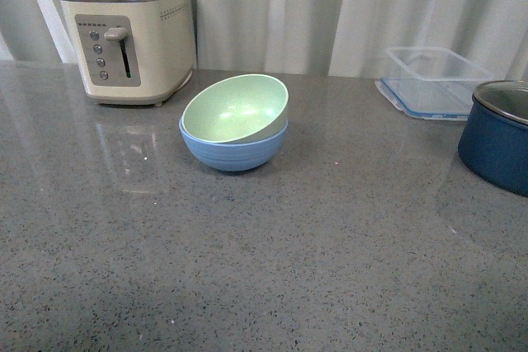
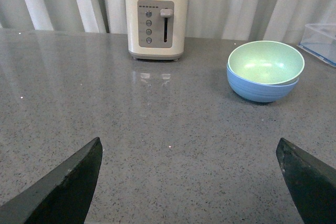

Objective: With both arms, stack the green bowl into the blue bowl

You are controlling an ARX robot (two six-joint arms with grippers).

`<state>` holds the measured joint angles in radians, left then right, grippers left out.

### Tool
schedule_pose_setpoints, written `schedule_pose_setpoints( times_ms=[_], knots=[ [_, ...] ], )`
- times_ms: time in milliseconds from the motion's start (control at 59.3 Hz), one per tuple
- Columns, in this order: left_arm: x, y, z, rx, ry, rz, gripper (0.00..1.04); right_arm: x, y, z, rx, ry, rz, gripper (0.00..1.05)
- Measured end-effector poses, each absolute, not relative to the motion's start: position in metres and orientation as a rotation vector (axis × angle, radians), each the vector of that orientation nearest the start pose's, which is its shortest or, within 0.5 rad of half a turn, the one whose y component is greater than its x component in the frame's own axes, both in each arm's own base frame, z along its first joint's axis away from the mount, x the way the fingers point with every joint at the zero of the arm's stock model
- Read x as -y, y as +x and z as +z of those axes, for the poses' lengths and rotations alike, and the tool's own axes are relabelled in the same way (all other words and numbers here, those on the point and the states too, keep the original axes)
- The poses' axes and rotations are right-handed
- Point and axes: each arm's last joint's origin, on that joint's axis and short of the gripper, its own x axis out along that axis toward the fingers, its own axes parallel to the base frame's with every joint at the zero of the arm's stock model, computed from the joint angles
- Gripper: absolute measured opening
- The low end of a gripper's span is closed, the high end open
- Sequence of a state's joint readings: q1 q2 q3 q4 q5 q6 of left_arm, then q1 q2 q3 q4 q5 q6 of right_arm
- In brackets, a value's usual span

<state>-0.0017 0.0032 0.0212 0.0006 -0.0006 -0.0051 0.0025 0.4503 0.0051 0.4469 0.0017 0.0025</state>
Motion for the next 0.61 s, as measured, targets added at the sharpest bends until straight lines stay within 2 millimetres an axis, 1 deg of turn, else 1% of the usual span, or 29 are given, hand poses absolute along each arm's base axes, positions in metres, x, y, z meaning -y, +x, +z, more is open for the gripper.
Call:
schedule_pose_setpoints(
  times_ms=[607],
  knots=[
    [0.0,0.097,0.171,0.019,-0.005,-0.001,0.98,0.0,0.11,0.168,0.008,0.002,0.001,0.01]
  ],
)
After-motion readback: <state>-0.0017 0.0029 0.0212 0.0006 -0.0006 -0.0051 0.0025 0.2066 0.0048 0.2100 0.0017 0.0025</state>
